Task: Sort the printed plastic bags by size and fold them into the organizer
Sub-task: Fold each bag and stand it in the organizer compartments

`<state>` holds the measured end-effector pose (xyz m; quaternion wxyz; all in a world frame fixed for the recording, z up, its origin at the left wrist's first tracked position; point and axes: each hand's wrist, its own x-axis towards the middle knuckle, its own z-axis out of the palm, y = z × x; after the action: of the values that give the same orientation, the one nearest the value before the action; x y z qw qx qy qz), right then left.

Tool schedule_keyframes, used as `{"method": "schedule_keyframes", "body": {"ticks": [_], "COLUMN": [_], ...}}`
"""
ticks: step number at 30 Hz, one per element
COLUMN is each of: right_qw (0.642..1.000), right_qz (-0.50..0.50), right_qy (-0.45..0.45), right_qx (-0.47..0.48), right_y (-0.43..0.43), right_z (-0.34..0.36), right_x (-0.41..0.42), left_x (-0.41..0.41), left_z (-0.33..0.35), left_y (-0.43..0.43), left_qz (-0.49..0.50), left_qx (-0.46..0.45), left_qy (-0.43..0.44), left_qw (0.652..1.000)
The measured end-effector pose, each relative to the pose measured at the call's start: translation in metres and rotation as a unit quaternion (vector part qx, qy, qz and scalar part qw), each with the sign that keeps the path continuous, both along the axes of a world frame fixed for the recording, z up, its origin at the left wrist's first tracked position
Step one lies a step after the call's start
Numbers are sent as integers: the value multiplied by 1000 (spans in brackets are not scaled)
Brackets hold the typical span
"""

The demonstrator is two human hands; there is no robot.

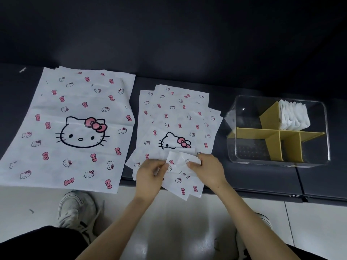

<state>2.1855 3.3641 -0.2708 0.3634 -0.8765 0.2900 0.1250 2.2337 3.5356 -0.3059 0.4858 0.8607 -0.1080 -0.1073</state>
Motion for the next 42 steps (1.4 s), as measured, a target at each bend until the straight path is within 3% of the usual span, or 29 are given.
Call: {"method": "schedule_keyframes", "body": {"ticks": [3, 8, 18, 21, 24, 26, 29, 32, 36, 42], "right_qw": [996, 998, 999, 998, 999, 999, 999, 999, 998, 978], "right_qz": [48, 50, 52, 50, 44, 40, 43, 45, 58, 125], "right_qy": [-31, -35, 17, 24, 20, 16, 18, 22, 29, -10], "right_qx": [-73, 11, -5, -5, -5, -4, 6, 5, -19, -165], "right_y": [2, -4, -4, -2, -2, -1, -2, -2, 1, 7], "right_z": [5, 2, -6, -4, -4, -3, -4, -7, -3, 1], "right_x": [3, 12, 25, 25, 26, 26, 26, 27, 29, 36], "left_x": [2, 4, 3, 4, 4, 3, 4, 4, 2, 2], "left_z": [-7, -16, -20, -20, -16, -12, -18, -27, -31, -32], "left_y": [-3, -1, -1, 0, -4, -12, -20, -20, -22, -27], "left_qz": [-2, -23, -35, -18, -21, -90, -192, -198, -191, -192], "left_qx": [9, 54, 197, 257, 248, 220, 240, 274, 295, 344], "left_qy": [-30, -129, -274, -277, -314, -342, -317, -237, -219, -216], "left_qw": [999, 990, 941, 926, 916, 909, 897, 911, 910, 893]}}
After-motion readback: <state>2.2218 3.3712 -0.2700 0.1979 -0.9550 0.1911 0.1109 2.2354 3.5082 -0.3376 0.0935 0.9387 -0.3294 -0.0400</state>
